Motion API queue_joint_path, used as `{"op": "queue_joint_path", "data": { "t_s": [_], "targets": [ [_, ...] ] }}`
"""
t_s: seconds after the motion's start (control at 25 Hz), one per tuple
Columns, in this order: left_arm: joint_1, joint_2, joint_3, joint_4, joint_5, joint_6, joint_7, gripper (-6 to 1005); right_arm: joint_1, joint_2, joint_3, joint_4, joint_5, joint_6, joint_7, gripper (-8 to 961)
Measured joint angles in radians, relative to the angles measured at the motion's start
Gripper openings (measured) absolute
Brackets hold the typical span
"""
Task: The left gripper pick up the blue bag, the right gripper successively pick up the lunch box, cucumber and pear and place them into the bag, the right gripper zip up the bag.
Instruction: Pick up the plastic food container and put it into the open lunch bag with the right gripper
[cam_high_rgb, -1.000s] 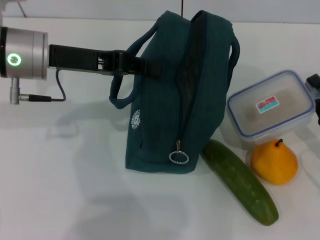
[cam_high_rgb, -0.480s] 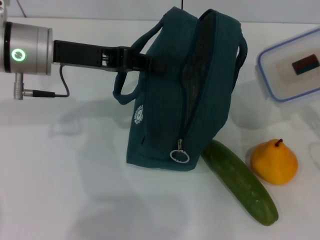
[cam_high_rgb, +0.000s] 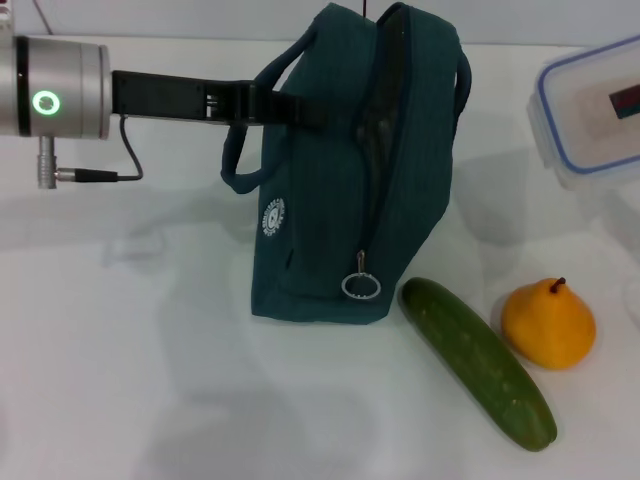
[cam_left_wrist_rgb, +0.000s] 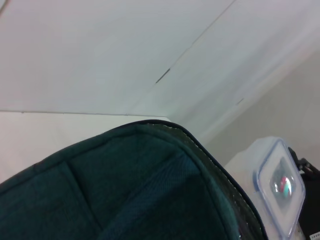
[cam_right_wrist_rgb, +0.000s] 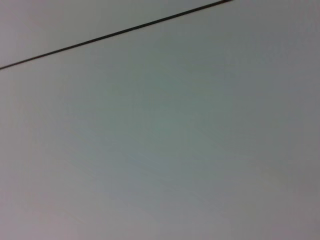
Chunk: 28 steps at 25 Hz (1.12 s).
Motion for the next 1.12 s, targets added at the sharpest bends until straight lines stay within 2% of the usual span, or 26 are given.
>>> {"op": "queue_joint_path", "data": {
  "t_s": [0.32, 0.52, 0.64, 0.84, 1.12],
  "targets": [
    [-0.002, -0.010, 0.002, 0.003, 0.002, -0.022, 0.069, 65, 0.062, 0.001, 0.001, 0.020, 0.013, -0.023, 0.036, 102],
    [-0.002, -0.010, 0.002, 0.003, 0.002, -0.025, 0.090, 65, 0.100, 0.001, 0.009, 0.021, 0.036, -0.085, 0.038, 103],
    [-0.002, -0.011, 0.002, 0.005, 0.002, -0.025, 0.091, 65, 0.121, 0.001, 0.048, 0.018, 0.040, -0.127, 0.039, 103],
    [-0.004, -0.022, 0.012, 0.039, -0.005, -0.026, 0.083, 65, 0.168, 0.001, 0.069, 0.020, 0.040, -0.125, 0.035, 103],
    [-0.011, -0.025, 0.047, 0.048, -0.049, -0.027, 0.066, 65, 0.252, 0.001, 0.063, 0.022, 0.035, -0.084, 0.028, 104]
  ]
}}
